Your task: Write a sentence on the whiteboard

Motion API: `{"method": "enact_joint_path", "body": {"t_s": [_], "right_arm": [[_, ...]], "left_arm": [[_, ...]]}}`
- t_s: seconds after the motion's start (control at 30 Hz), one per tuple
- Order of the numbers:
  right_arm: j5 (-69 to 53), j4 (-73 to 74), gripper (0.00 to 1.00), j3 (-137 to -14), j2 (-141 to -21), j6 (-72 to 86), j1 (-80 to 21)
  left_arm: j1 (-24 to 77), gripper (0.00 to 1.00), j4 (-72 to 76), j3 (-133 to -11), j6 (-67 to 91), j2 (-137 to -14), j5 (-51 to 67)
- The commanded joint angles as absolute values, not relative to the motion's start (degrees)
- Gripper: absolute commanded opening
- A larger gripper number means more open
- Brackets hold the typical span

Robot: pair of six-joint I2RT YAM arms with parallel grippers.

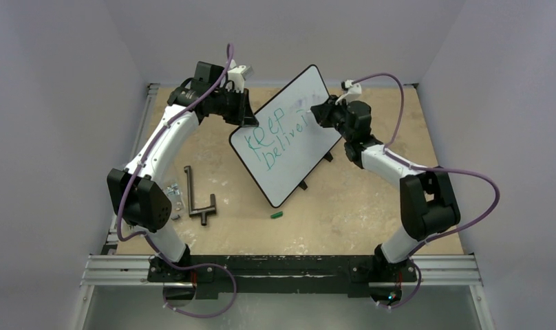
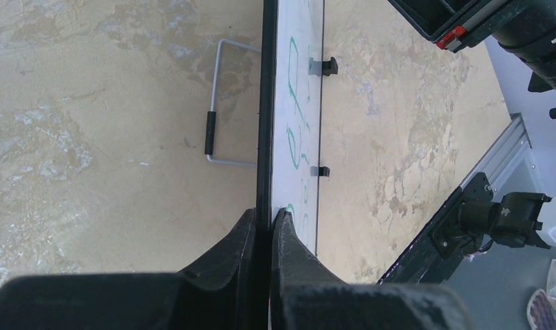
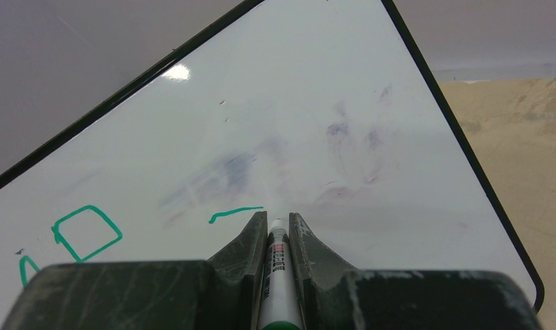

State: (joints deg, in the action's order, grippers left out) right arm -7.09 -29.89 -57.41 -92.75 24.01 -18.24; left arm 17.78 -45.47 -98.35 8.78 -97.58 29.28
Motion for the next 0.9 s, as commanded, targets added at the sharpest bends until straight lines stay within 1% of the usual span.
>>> {"method": "enact_joint_path", "body": {"t_s": [0.0, 0.6, 0.87], "right_arm": [[-7.7, -31.4, 0.0, -58.0, -93.1, 23.9, -17.8], [-8.9, -32.1, 0.0, -53.3, -93.0, 25.6, -17.8], [-9.9, -31.4, 0.0, -56.3, -92.6, 26.1, -17.8]], "left_arm": [[16.9, 0.0, -47.5, -97.9, 2.8, -96.6, 15.5], [16.9, 0.0, -47.6, -97.8, 2.6, -96.5, 15.5], [17.0, 0.0, -47.6, -97.8, 2.6, -96.5, 15.5]]}}
